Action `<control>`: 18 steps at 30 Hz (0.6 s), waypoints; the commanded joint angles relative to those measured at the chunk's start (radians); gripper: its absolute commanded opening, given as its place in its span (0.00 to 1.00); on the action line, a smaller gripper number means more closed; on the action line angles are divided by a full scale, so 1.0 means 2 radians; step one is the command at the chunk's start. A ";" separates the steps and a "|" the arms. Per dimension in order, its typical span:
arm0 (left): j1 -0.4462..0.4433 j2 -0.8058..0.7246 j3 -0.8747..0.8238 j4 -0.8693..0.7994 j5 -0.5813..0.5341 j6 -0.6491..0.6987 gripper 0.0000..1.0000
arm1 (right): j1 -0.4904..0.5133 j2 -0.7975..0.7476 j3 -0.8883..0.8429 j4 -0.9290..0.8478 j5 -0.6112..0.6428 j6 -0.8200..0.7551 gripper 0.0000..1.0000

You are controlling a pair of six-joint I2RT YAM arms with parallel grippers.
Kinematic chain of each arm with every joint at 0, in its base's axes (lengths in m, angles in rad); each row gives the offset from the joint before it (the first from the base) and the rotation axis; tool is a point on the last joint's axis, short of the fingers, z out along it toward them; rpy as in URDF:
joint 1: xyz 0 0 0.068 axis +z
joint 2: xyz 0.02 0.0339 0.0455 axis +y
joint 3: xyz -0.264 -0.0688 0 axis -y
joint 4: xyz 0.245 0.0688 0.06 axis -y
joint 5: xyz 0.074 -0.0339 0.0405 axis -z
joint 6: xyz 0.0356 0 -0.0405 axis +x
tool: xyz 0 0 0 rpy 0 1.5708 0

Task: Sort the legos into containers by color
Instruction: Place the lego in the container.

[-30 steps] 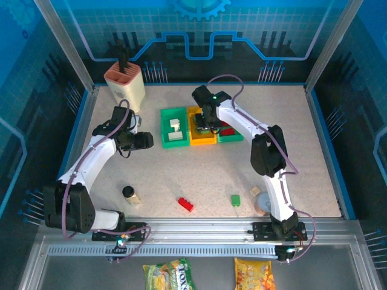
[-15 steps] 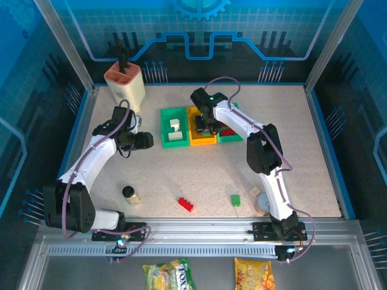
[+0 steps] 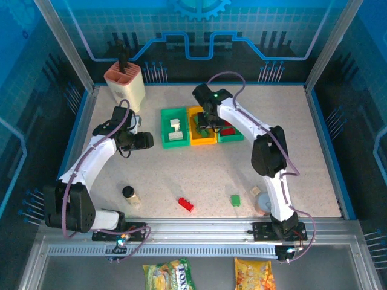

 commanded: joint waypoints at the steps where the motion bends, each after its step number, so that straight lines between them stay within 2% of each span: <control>1: -0.004 0.002 0.013 -0.024 0.014 -0.019 0.66 | 0.003 -0.066 -0.041 -0.004 0.001 -0.001 0.48; 10: -0.082 -0.004 0.035 -0.075 -0.023 -0.067 0.66 | 0.002 -0.172 -0.174 0.017 -0.019 -0.010 0.47; 18: -0.209 -0.010 0.034 -0.115 -0.086 -0.183 0.66 | -0.024 -0.242 -0.292 0.050 -0.035 -0.024 0.47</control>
